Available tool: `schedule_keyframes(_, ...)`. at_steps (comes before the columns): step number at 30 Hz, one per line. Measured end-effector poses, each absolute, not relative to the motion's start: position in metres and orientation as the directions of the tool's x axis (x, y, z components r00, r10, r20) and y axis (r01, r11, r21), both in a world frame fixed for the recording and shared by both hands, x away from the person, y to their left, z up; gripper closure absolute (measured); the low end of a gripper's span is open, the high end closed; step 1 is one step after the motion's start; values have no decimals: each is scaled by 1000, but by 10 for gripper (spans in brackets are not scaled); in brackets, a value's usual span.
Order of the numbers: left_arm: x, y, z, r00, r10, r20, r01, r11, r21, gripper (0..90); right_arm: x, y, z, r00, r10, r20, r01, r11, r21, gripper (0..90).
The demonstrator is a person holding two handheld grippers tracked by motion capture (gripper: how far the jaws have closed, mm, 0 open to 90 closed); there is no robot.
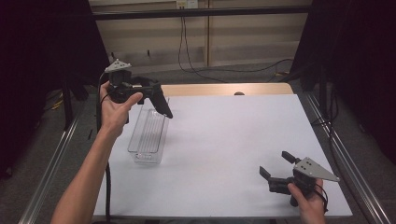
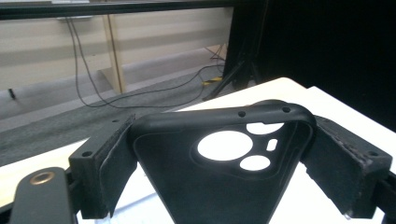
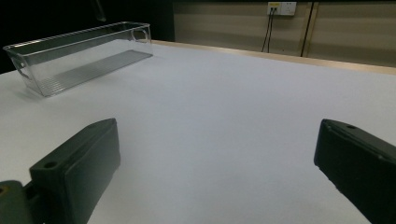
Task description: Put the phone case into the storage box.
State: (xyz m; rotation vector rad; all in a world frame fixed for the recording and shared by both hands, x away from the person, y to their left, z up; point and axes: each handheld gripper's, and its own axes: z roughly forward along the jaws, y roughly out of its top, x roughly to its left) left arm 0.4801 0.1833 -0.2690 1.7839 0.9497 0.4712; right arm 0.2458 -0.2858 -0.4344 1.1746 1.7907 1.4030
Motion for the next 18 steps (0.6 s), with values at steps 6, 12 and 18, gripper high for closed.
schedule_keyframes(6,488,187,-269,588,801,-114,392,-159,906,141,245,-285,-434,-452,889,76,290,65,955,0)
schedule_keyframes(12,494,190,-270,569,815,-114,397,-150,906,141,246,-286,-435,-450,890,74,288,66,955,0)
schedule_keyframes(18,500,188,-272,559,823,-97,386,-155,909,141,245,-286,-435,-451,890,74,289,67,955,0)
